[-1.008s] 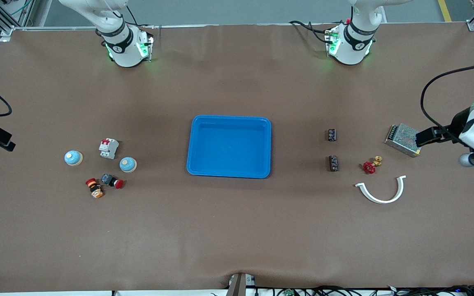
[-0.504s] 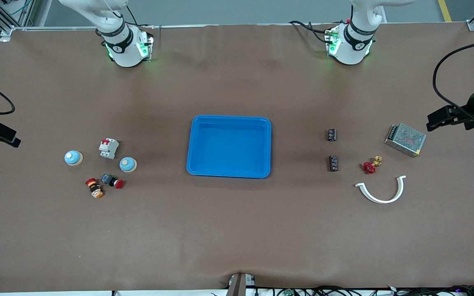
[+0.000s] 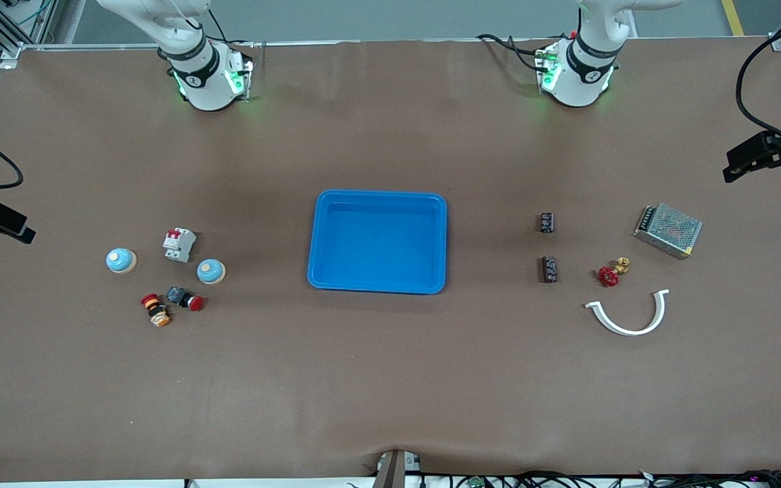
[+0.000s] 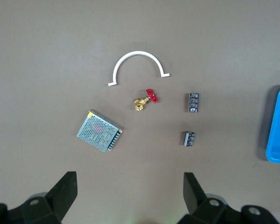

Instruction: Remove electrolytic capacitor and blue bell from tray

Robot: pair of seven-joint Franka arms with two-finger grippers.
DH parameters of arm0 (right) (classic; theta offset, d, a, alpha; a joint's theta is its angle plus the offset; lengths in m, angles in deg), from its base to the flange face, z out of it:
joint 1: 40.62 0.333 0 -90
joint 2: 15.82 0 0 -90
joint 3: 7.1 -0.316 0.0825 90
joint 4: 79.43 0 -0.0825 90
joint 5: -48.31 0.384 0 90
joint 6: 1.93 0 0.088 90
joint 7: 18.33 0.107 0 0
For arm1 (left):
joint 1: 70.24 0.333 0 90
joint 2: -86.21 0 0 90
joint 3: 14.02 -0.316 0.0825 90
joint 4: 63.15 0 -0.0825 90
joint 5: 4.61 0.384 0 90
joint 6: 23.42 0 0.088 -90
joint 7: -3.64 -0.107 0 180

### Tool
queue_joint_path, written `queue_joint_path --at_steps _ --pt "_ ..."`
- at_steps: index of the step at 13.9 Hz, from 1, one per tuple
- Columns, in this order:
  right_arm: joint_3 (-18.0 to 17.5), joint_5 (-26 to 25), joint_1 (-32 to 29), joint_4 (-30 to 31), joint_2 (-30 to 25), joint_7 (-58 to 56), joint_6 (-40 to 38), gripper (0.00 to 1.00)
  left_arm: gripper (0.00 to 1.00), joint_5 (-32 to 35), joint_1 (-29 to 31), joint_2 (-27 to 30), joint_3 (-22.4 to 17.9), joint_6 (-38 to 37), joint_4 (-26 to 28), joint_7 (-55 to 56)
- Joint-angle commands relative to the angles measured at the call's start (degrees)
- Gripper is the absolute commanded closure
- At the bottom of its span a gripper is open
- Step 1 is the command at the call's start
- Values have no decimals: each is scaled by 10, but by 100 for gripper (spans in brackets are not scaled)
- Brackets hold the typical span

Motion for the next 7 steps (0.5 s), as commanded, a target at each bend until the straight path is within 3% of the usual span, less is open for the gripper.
queue_joint_path --at_steps 1,7 --pt "-6 5 -8 -2 -2 -4 -1 0 0 -10 -1 15 -8 -1 16 -24" --pt "-5 1 -11 -5 -2 -47 7 0 0 -50 -1 3 -11 9 10 -16"
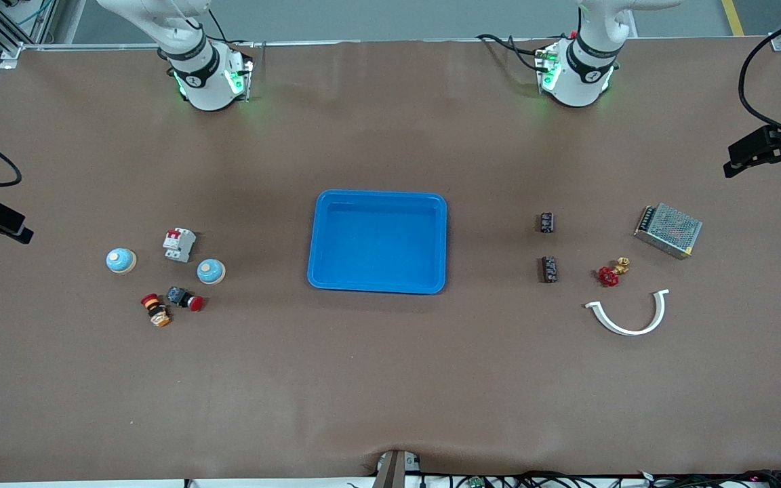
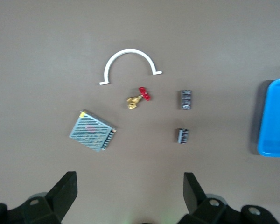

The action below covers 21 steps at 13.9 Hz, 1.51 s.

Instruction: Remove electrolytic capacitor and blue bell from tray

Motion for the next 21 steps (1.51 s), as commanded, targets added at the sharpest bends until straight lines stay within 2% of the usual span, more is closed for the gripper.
queue_joint_path --at_steps 1,5,8,13,21 --pt "-6 0 -9 -3 -2 -11 4 0 0 -17 -4 2 -15 6 3 -2" --pt "-5 -4 -14 -6 -3 -10 4 0 0 -2 -6 4 -24 15 3 -13" --pt "-5 -5 -11 -6 -3 3 4 0 0 47 -17 5 -23 28 3 -28" --pt "-6 -6 -9 -6 -3 21 4 0 0 38 -16 10 -23 27 4 -81" --pt "-7 -15 -7 -6 -2 15 4 0 0 38 -18 14 -15 25 3 -75"
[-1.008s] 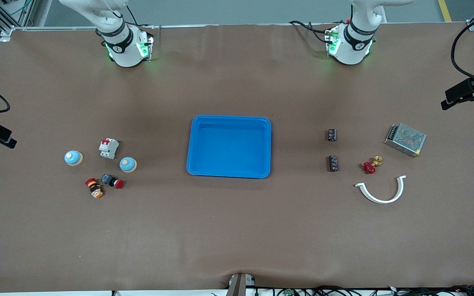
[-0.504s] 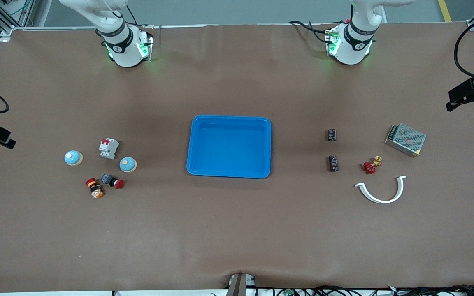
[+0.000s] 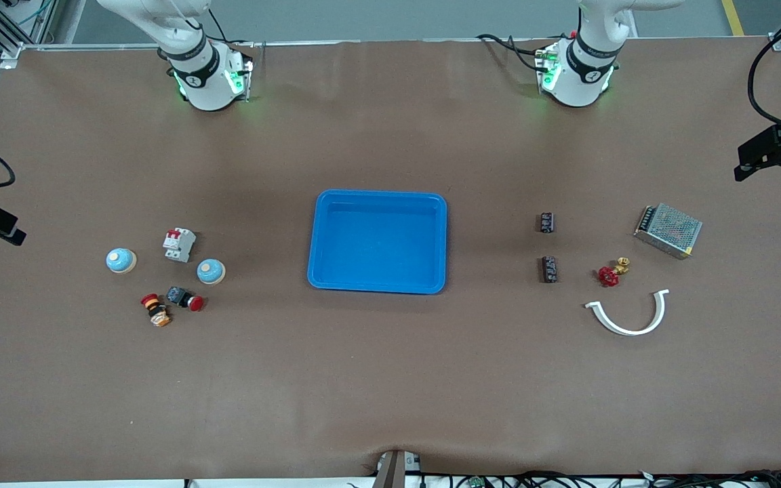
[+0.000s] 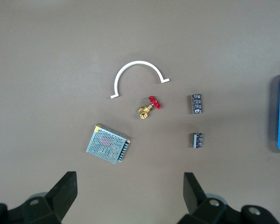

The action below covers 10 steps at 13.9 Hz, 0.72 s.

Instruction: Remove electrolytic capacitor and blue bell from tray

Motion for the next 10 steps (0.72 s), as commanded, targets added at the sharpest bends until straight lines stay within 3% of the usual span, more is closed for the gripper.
queue_joint_path --at_steps 1,10 --pt "-6 -9 -4 -4 -2 3 -3 0 0 4 -5 16 -3 -2 3 -8" --pt "-7 -7 -3 -4 -2 3 -3 0 0 3 -4 19 -5 -2 5 -3"
